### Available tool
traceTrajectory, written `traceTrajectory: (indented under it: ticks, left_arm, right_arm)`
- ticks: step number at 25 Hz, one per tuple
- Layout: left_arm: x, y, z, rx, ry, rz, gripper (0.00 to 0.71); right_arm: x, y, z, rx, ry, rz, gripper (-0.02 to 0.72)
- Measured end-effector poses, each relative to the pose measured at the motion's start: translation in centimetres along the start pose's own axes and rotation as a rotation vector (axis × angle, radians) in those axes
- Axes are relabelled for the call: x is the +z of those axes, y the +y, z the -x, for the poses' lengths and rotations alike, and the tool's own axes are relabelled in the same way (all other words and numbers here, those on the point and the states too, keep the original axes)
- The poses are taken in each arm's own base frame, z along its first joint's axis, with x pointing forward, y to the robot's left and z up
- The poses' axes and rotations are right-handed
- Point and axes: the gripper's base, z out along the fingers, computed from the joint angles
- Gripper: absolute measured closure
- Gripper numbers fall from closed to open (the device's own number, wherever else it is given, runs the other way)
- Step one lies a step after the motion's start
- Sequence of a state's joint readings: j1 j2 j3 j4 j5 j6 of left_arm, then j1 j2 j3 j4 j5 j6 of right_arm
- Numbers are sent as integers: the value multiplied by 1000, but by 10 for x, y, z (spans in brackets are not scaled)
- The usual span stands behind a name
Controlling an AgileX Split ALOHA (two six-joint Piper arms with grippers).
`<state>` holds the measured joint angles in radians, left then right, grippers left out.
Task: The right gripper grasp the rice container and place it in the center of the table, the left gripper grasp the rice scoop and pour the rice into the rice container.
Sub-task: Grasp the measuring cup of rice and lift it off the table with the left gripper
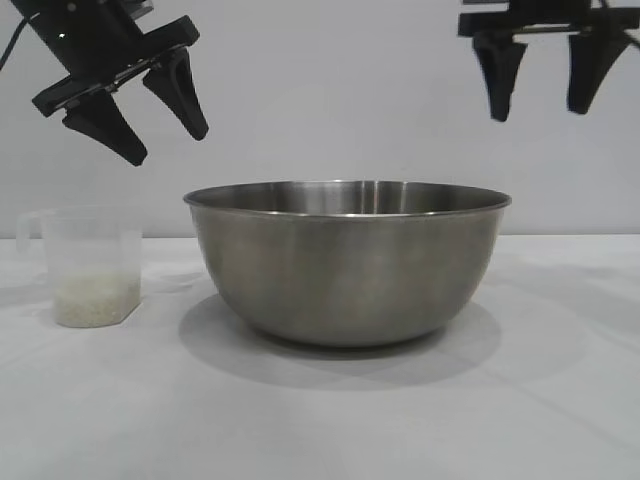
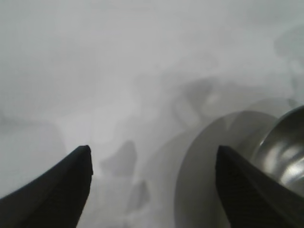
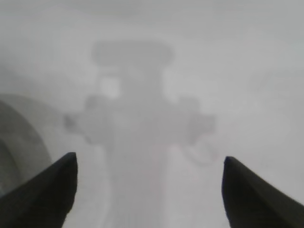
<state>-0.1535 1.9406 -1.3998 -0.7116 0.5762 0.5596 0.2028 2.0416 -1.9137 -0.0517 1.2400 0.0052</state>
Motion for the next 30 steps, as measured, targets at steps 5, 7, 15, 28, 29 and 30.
traceTrajectory:
  ticks: [5,7,15,28,29,30]
  left_arm:
    - [0,0,0,0,0,0,230]
    - [0,0,0,0,0,0,230]
    - [0,0,0,0,0,0,230]
    - [0,0,0,-2,0,0,230]
    - [0,0,0,-2,0,0,230]
    - [0,0,0,-2,0,0,230]
  right_arm:
    - [-36,-14,-4,33,-75,-7,169]
    - [-54,-15,-7,31,-111,-8,169]
    - [-120,-14,-33,38,-235,18,169]
    - [-137,-9,-167,56,-117,23,169]
    - [-138,-8,-180,66,-112,23,169]
    - [-136,-8,-193,76,-102,24,169]
